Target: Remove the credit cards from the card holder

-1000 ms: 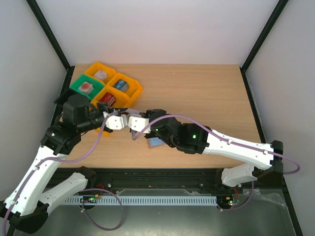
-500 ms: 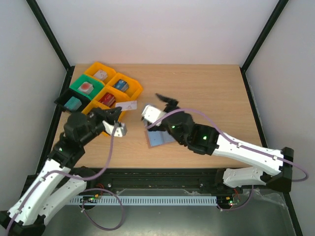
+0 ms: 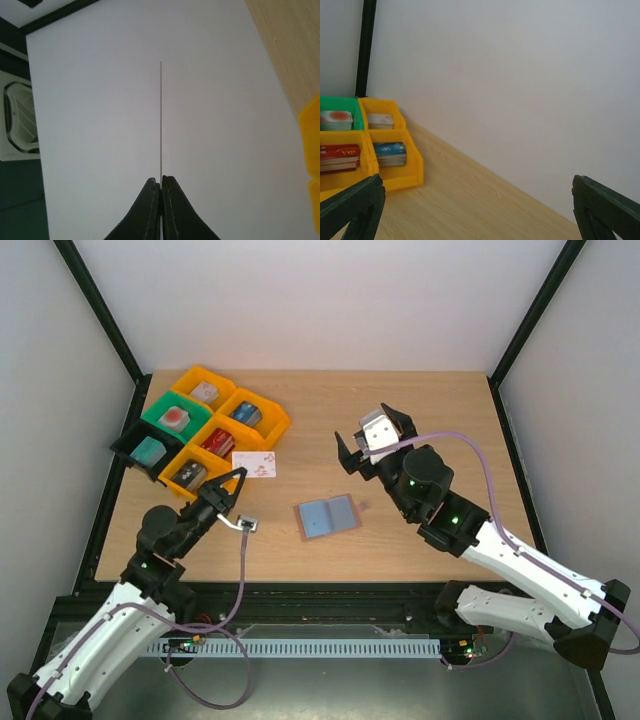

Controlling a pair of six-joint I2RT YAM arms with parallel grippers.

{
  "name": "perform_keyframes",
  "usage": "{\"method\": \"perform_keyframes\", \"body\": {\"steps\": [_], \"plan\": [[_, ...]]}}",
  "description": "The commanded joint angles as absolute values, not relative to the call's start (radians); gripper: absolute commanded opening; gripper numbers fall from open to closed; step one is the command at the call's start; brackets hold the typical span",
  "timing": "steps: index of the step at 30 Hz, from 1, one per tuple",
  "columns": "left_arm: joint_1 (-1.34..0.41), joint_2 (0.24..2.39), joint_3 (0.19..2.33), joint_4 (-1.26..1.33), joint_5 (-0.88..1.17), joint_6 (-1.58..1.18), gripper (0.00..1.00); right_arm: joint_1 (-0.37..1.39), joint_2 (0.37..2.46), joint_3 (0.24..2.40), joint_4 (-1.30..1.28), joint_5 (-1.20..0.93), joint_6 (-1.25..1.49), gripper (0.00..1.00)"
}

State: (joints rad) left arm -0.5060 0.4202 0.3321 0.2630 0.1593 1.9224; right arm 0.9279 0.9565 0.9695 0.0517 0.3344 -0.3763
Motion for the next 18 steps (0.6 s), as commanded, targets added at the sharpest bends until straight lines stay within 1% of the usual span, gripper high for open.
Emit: {"method": "perform_keyframes", "body": {"steps": [1,3,5,7,9,13,16,18], "plan": [[-0.514,0.503,0.387,0.344,0.060,1.884,0.02,0.868,0.984,0.955,0.098,0.274,-0.293,0.99],[-0.513,0.579,0.440,0.328,-0.025,1.779,0.02,0.821,1.006,0.968,0.101,0.246,-0.257,0.99],[-0.514,0.689,0.541,0.285,-0.145,1.632,0.02,0.767,1.038,0.994,0.093,0.211,-0.216,0.99],[-0.496,0.827,0.689,0.208,-0.261,1.441,0.02,0.712,1.073,1.028,0.071,0.156,-0.179,0.99],[-0.434,0.974,0.869,0.068,-0.301,1.254,0.02,0.674,1.111,1.067,0.050,0.125,-0.162,0.99],[-0.245,1.231,1.167,-0.144,-0.195,0.954,0.02,0.603,1.149,1.096,0.040,0.082,-0.137,0.99],[-0.148,1.423,1.385,-0.298,-0.074,0.791,0.02,0.544,1.145,1.093,0.044,-0.004,-0.132,0.99],[-0.111,1.560,1.506,-0.377,0.006,0.733,0.02,0.513,1.151,1.087,0.037,-0.030,-0.130,0.99]]}}
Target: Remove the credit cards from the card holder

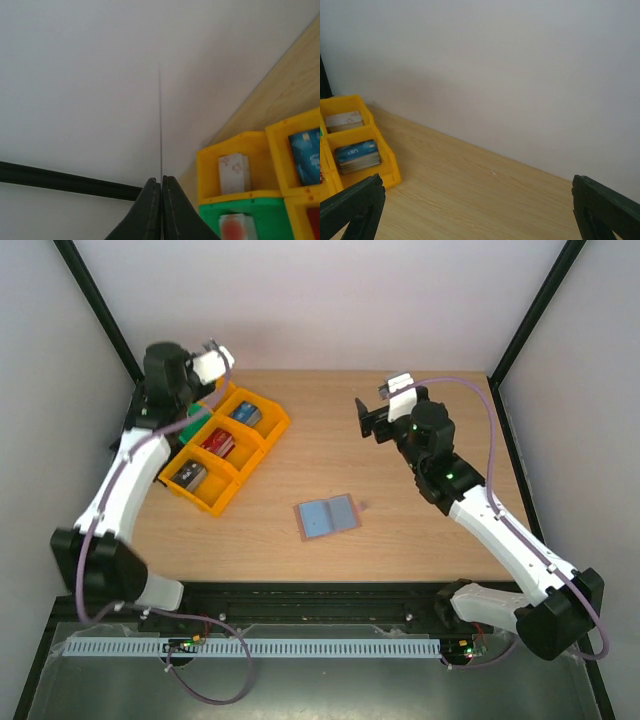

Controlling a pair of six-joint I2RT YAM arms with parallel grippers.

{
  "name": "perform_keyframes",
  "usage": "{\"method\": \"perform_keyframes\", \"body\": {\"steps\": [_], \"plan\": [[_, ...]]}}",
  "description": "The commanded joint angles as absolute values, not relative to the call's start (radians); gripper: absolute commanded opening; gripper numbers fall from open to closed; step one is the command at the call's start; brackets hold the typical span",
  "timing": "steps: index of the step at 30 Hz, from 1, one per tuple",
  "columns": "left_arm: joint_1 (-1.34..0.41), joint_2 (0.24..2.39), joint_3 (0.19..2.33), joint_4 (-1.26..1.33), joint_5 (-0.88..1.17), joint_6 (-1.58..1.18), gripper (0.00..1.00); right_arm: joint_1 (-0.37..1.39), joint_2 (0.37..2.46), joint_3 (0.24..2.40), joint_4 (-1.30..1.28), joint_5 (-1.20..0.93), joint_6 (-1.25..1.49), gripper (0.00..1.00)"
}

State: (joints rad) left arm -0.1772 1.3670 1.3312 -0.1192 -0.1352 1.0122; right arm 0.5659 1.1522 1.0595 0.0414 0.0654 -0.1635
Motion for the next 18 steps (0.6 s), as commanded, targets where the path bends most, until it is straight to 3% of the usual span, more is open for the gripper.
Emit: {"method": "perform_keyframes", "body": {"steps": [1,9,18], "plan": [[-0.098,1.620,1.563,-0.400,0.037,0.710,0.02,0.505,1.153,1.083,0.036,-0.034,-0.127,0.99],[0.010,2.106,2.068,-0.512,0.081,0.520,0.02,0.424,1.188,1.019,0.065,-0.134,-0.121,0.99],[0.018,2.252,2.069,-0.387,-0.079,0.632,0.02,0.376,1.269,1.044,0.035,-0.181,-0.134,0.99]]}}
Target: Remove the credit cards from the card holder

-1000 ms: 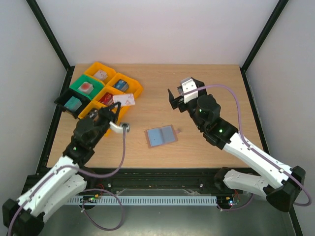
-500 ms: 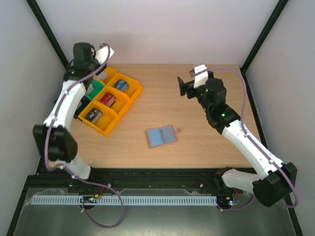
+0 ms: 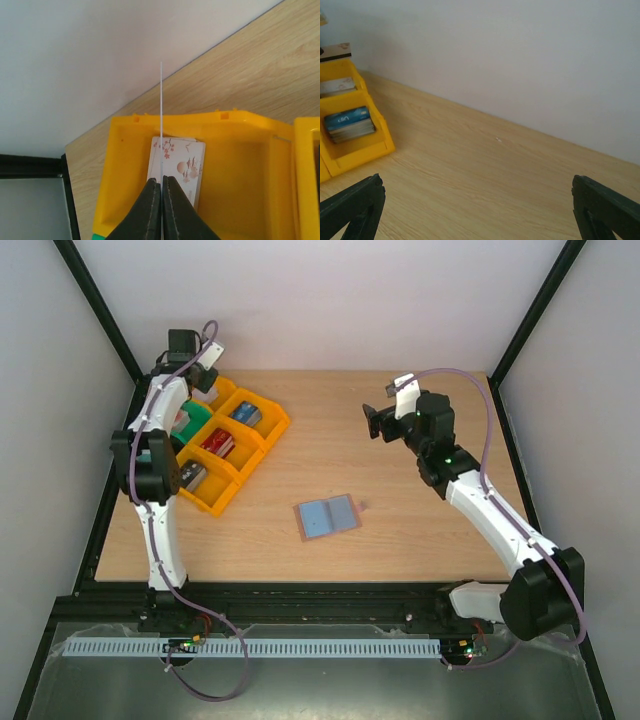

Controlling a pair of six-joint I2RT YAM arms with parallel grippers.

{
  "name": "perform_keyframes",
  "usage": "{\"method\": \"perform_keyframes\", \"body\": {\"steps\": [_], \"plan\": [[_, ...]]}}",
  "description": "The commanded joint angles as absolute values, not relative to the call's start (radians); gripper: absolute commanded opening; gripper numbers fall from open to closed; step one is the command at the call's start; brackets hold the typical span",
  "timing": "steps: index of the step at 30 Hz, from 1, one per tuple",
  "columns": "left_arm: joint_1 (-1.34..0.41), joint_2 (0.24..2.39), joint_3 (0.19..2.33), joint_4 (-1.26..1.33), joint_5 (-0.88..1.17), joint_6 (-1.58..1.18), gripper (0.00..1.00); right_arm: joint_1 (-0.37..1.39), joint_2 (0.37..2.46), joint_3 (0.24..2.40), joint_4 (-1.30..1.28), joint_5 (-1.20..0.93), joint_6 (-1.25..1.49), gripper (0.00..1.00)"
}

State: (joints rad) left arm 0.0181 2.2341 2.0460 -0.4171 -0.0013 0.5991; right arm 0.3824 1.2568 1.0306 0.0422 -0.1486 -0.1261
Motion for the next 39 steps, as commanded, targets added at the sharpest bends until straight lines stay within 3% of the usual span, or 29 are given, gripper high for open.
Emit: {"method": "perform_keyframes", "body": {"steps": [1,6,14,20,39], "plan": [[0.018,2.253,2.058,-0.385,-0.090,0.642,0.02,0.374,1.271,1.045,0.031,-0.181,-0.137,0.99],[0.032,2.245,1.986,-0.345,-0.103,0.690,0.02,0.371,1.285,1.041,0.041,-0.198,-0.139,0.99],[0.113,2.301,2.077,-0.408,0.096,0.783,0.02,0.370,1.308,1.072,0.029,-0.215,-0.132,0.99],[0.128,2.271,2.021,-0.407,0.179,0.863,0.02,0.370,1.309,1.078,0.036,-0.227,-0.115,0.99],[0.072,2.345,2.016,-0.299,-0.018,0.836,0.02,0.370,1.304,1.110,-0.004,-0.241,-0.151,0.99]]}}
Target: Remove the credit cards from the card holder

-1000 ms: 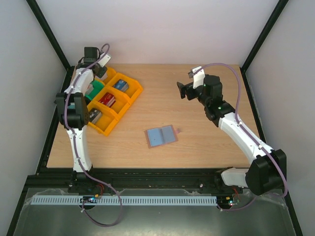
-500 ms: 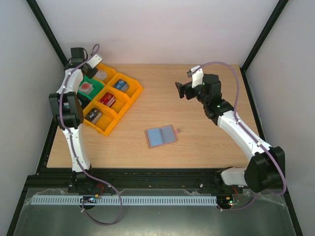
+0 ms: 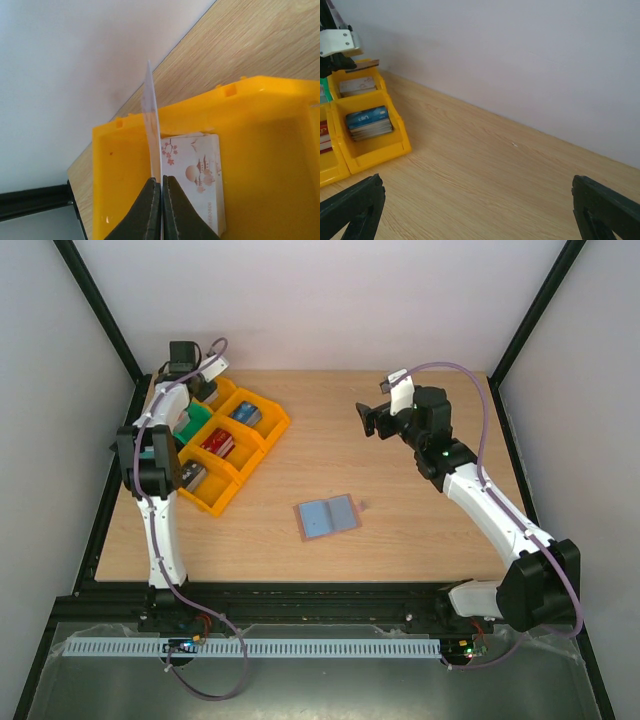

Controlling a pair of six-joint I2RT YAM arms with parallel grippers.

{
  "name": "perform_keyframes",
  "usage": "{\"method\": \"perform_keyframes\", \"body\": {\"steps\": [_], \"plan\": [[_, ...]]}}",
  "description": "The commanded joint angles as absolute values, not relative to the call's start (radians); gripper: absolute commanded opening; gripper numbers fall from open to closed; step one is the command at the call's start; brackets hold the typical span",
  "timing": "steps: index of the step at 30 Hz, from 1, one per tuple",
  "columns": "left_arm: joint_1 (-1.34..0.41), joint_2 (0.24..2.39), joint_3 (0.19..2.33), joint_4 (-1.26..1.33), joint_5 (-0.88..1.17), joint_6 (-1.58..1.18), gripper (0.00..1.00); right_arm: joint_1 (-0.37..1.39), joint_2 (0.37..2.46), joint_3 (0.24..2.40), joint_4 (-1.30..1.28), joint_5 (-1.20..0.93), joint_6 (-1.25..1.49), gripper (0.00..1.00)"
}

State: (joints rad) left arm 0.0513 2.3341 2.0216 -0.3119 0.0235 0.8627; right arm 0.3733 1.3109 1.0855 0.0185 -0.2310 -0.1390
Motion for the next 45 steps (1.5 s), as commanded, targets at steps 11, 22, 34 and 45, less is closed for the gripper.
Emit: {"method": "perform_keyframes", "body": {"steps": [11,22,34,45], "plan": [[0.093,2.326,1.947,-0.253,-0.023,0.775,0.02,0.370,1.319,1.127,0.001,-0.260,-0.143,0.99],[0.085,2.321,1.897,-0.236,-0.046,0.827,0.02,0.370,1.301,1.124,-0.010,-0.265,-0.146,0.99],[0.086,2.294,1.857,-0.239,-0.009,0.884,0.02,0.370,1.285,1.121,-0.032,-0.281,-0.157,0.99],[0.086,2.309,1.863,-0.240,-0.038,0.925,0.21,0.370,1.278,1.128,-0.040,-0.279,-0.159,0.99]]}}
